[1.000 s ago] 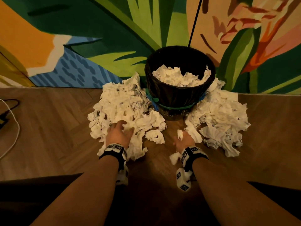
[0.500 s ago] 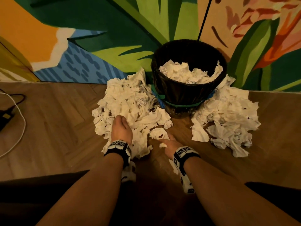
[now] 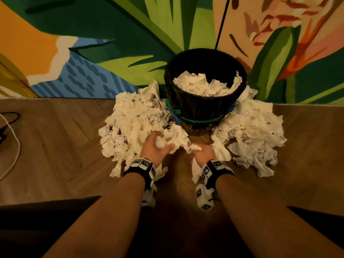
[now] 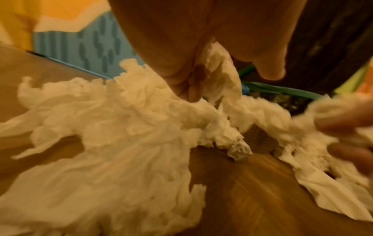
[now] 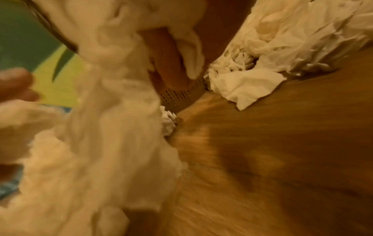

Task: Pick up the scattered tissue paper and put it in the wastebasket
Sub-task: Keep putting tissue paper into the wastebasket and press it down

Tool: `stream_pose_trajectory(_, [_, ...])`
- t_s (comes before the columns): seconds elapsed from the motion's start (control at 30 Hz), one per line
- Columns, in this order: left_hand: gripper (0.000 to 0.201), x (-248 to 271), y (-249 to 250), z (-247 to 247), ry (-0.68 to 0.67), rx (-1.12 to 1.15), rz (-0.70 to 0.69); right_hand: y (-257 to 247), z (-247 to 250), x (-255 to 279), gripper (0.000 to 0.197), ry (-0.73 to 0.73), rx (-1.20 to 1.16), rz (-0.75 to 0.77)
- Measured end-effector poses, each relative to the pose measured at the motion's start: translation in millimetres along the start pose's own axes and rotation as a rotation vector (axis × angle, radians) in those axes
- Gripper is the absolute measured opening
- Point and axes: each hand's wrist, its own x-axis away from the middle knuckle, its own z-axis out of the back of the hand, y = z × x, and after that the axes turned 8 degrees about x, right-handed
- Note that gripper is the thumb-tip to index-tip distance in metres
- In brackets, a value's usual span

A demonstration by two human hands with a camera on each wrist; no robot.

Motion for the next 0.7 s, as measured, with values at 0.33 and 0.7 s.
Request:
stream_pose_trajectory(0.33, [0.05,-3,61,-32,-0.148,0.143,0.112,-43,39,20,0.027,-0.026,-0.392,0.101])
stream_pose_trajectory(0.7, [0.014,-36,131,-9,0.362,0.475,-0.206,-60,100,21,0.021,0.505,-0.494,0.106])
